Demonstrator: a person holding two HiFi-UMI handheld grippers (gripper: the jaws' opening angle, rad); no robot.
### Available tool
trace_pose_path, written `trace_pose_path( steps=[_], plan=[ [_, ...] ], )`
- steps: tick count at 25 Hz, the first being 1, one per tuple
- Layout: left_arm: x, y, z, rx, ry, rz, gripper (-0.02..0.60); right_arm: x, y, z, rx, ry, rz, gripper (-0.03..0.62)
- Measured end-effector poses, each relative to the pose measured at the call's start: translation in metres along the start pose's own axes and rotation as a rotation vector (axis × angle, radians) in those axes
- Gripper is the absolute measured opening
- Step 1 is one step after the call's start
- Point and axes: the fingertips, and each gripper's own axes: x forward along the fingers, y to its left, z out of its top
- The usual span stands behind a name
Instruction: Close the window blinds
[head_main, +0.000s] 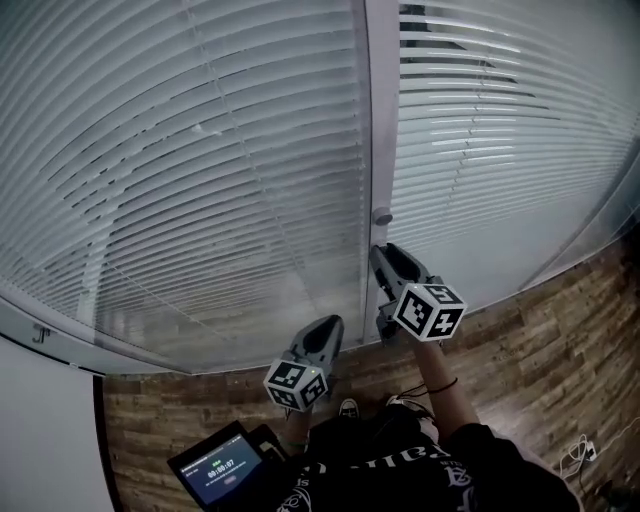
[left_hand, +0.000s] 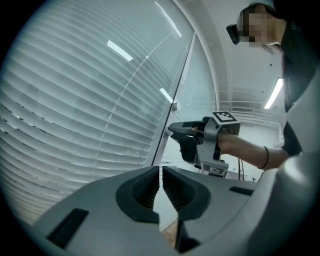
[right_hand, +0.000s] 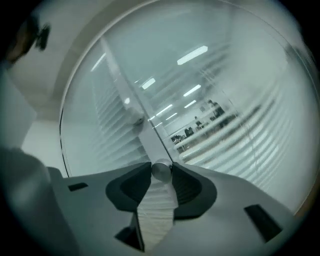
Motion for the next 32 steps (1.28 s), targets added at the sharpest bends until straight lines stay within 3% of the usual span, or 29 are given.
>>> trace_pose_path(
  steps=[5,7,8,14,16,19,21,25,26,27,29,32],
  plan=[
    [0.0,-0.005,-0.004,-0.002,0.008,-0.025,0.006,-0.01,0.015,-0.016,-1.106,0.173,-0.178,0.138],
    [0.001,-0.007,-0.006,-0.003,0.01,-0.035,0.006,-0.01,0.016,-0.023,-1.419,0.22,-0.236,0.144],
    [0.001,-0.009,-0.007,-0.002,0.012,-0.042,0.006,-0.009,0.015,-0.023,-1.484,0.228,-0.248,0.144],
    [0.002,-0.017,-0.011,0.004,0.033,-0.076,0.006,0.001,0.016,-0.021,-1.578,0.241,-0.228,0.147],
    [0.001,-0.017,-0.012,0.008,0.037,-0.079,0.006,0.001,0.015,-0.017,-1.513,0.218,-0.234,0.138],
    [-0.004,-0.012,-0.012,0.01,0.035,-0.071,0.006,0.0,0.015,-0.013,-1.241,0.165,-0.231,0.137],
    [-0.008,-0.008,-0.01,0.009,0.03,-0.065,0.006,0.0,0.014,-0.01,-0.977,0.121,-0.222,0.137],
    [-0.011,-0.006,-0.012,0.007,0.028,-0.063,0.006,-0.001,0.002,-0.009,-0.286,0.021,-0.145,0.137],
    [-0.012,-0.006,-0.013,0.006,0.029,-0.063,0.006,-0.001,0.001,-0.009,-0.158,0.008,-0.125,0.137],
    [-0.013,-0.006,-0.014,0.005,0.03,-0.065,0.006,-0.001,0.0,-0.009,-0.077,0.001,-0.112,0.137],
    [-0.015,-0.007,-0.014,0.004,0.031,-0.07,0.006,-0.002,0.001,-0.009,-0.027,-0.003,-0.105,0.137],
    [-0.017,-0.011,-0.013,0.003,0.031,-0.083,0.006,-0.002,0.004,-0.008,-0.091,0.003,-0.11,0.137]
  ],
)
